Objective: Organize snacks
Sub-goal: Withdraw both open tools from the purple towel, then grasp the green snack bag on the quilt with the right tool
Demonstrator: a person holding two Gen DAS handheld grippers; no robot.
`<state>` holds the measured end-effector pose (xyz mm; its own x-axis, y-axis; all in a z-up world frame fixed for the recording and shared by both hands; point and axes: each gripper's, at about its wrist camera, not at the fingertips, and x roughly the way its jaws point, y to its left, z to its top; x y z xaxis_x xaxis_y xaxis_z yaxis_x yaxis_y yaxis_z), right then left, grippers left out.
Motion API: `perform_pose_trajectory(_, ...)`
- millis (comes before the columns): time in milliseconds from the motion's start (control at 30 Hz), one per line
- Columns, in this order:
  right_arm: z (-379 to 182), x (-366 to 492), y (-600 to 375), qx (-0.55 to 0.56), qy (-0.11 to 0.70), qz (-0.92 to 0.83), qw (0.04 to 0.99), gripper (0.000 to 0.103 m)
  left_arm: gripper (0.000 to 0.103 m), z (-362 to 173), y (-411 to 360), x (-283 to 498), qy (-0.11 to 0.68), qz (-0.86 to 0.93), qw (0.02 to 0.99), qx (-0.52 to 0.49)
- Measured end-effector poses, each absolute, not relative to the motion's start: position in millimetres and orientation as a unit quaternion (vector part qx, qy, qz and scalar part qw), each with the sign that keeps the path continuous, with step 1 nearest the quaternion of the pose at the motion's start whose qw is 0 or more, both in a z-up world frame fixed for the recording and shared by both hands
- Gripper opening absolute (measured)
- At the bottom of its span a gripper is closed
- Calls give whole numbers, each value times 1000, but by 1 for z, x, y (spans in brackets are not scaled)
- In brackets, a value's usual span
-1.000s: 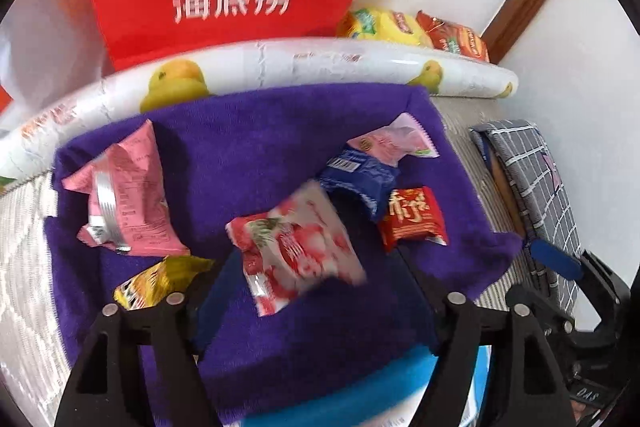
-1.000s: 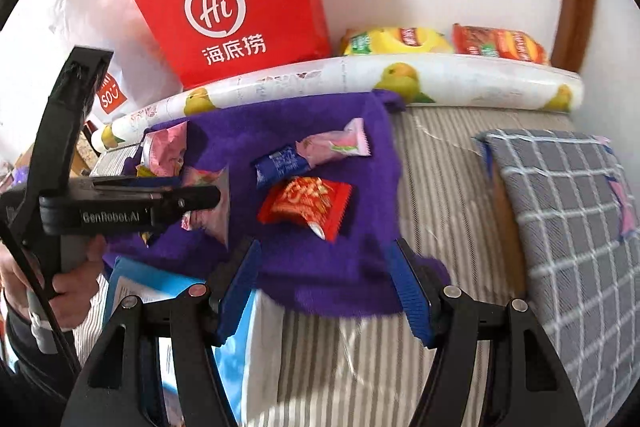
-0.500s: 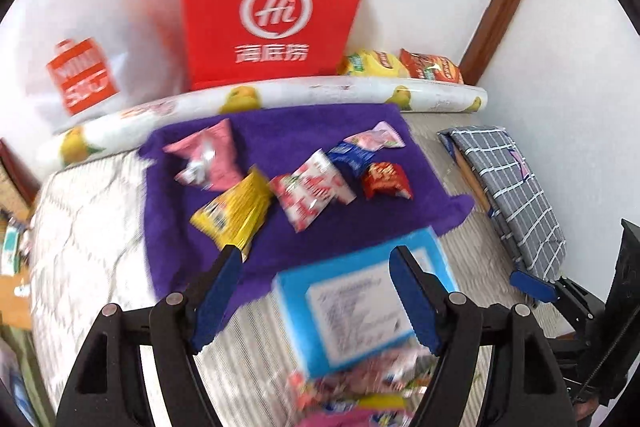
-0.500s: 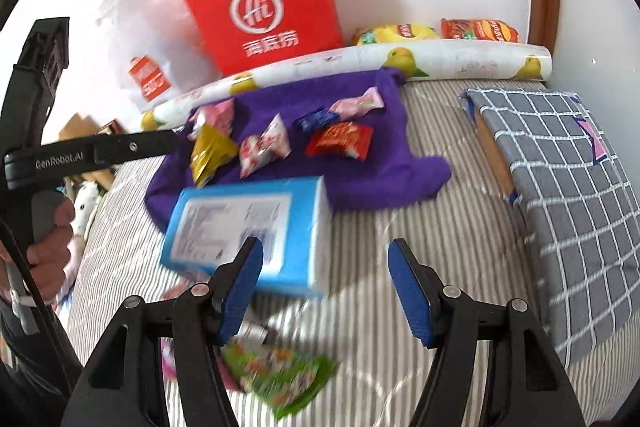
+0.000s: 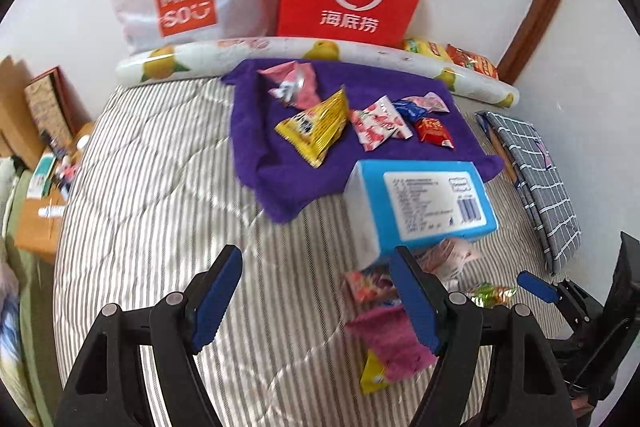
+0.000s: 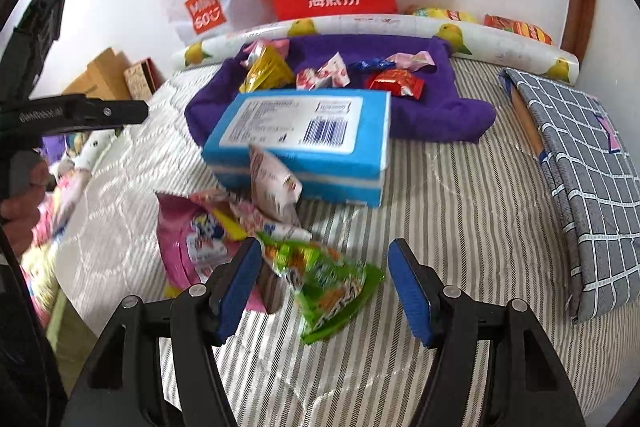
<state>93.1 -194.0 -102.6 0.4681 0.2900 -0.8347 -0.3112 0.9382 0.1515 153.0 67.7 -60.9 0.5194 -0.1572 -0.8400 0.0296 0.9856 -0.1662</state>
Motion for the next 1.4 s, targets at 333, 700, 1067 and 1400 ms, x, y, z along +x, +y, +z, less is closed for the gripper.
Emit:
perform_pose_trajectory(333,-128,94,-188,-46,490,173,853,62,75,-76,66,124,497,-47,863,-77)
perform_pose_trajectory(700,-140,92,-184,-55,481,181,856,43,74,-91,56,113,503,-57,858,-92)
perform_pose_trajectory(1067,-131,83,-199,-30,469,152,870,43,74,-101,35,106,505,-81,856,-75)
perform_pose_trajectory(1400,-132,88,-224,-8,461,81,884,43,75,-114,19,94,504,-125,850,-89)
